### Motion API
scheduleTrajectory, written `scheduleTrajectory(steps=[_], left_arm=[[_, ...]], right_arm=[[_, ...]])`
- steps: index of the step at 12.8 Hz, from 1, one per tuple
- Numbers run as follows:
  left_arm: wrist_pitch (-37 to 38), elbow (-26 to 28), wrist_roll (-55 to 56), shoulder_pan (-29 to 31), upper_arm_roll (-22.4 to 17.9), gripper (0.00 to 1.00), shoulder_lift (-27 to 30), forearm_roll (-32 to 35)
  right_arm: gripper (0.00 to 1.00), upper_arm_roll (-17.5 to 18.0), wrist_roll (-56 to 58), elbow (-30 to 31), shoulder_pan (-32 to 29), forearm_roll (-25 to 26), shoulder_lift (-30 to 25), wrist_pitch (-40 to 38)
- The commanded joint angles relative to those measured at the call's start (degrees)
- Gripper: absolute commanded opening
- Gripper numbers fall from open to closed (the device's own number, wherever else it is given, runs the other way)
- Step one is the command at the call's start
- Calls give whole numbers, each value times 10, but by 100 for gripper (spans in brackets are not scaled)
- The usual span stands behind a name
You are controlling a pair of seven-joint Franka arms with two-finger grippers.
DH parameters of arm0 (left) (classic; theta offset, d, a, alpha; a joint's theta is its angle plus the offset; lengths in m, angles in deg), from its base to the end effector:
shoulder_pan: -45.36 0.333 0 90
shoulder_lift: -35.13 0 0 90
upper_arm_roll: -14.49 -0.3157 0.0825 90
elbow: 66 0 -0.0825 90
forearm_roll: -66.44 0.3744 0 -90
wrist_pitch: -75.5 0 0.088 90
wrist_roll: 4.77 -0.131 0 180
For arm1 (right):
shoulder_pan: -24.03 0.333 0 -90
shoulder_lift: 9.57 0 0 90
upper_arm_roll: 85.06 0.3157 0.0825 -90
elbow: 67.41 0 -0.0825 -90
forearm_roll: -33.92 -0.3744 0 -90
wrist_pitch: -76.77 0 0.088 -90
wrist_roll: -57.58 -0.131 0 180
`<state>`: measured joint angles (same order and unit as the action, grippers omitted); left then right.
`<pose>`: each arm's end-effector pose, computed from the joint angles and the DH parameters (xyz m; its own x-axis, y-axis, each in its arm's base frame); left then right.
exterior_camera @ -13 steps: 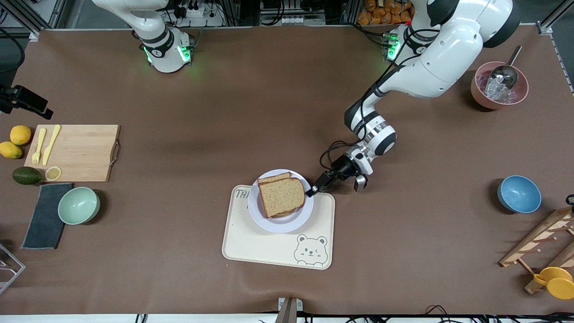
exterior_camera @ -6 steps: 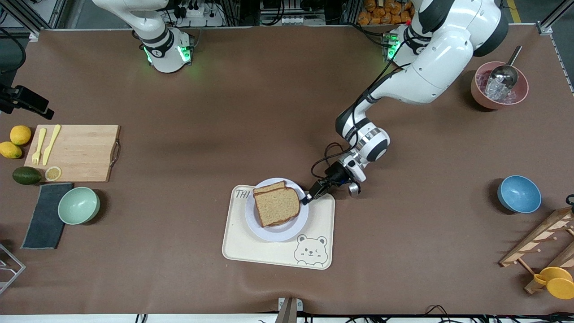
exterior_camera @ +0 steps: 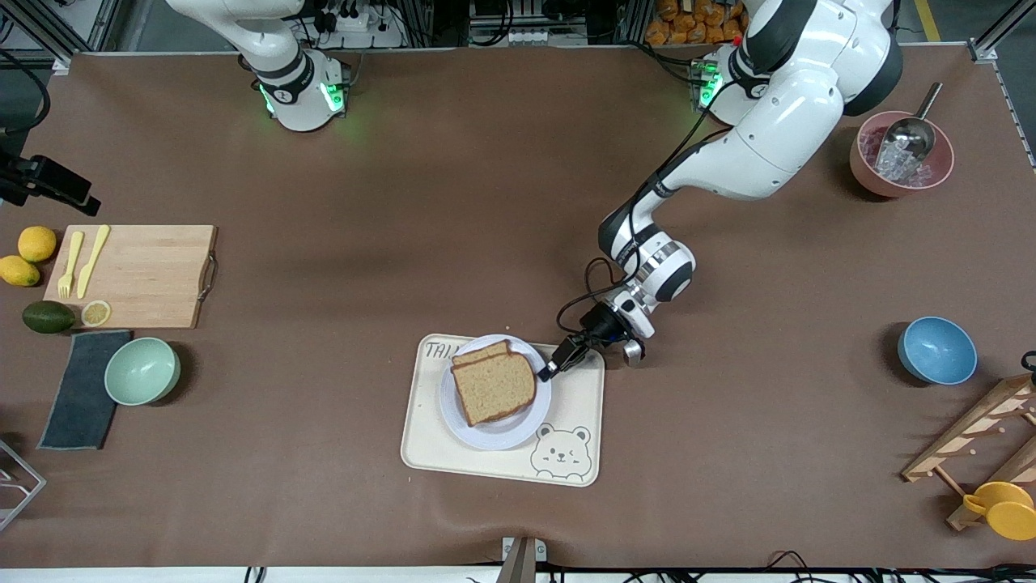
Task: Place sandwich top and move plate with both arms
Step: 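Slide the plate onto the white bear tray with the left gripper, then open the left gripper and draw it back from the plate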
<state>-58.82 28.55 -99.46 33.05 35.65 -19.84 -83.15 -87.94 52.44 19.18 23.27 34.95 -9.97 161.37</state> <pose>0.5763 -0.3698 0.0858 0.7722 0.6296 0.0850 0.0242 -0.1628 0.9864 0.5315 -0.0364 0.6231 0.9877 -0.1543 -0.0261 -0.1538 -0.9879 0.0200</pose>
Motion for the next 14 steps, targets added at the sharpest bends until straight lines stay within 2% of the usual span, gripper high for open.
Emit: scheduleTrajectory(steps=[1, 4, 5, 9, 12, 14], left_arm=[[-6, -16, -52, -24, -21, 100, -5, -89], [-13, -14, -79, -18, -28, 100, 0, -84], [-38, -14, -79, -18, -31, 100, 12, -83], [-187, -19, -73, -12, -30, 100, 71, -74], [-284, -43, -72, -12, -25, 100, 88, -55], [-383, -67, -69, -11, -22, 100, 101, -27]], right_arm=[[100, 2, 3, 2, 0, 3, -2, -2], [100, 2, 3, 2, 0, 3, 0, 0], [100, 2, 3, 2, 1, 3, 0, -1], [100, 2, 3, 2, 6, 3, 0, -1], [100, 2, 3, 2, 6, 3, 0, -1], [100, 2, 2, 2, 6, 3, 0, -1]])
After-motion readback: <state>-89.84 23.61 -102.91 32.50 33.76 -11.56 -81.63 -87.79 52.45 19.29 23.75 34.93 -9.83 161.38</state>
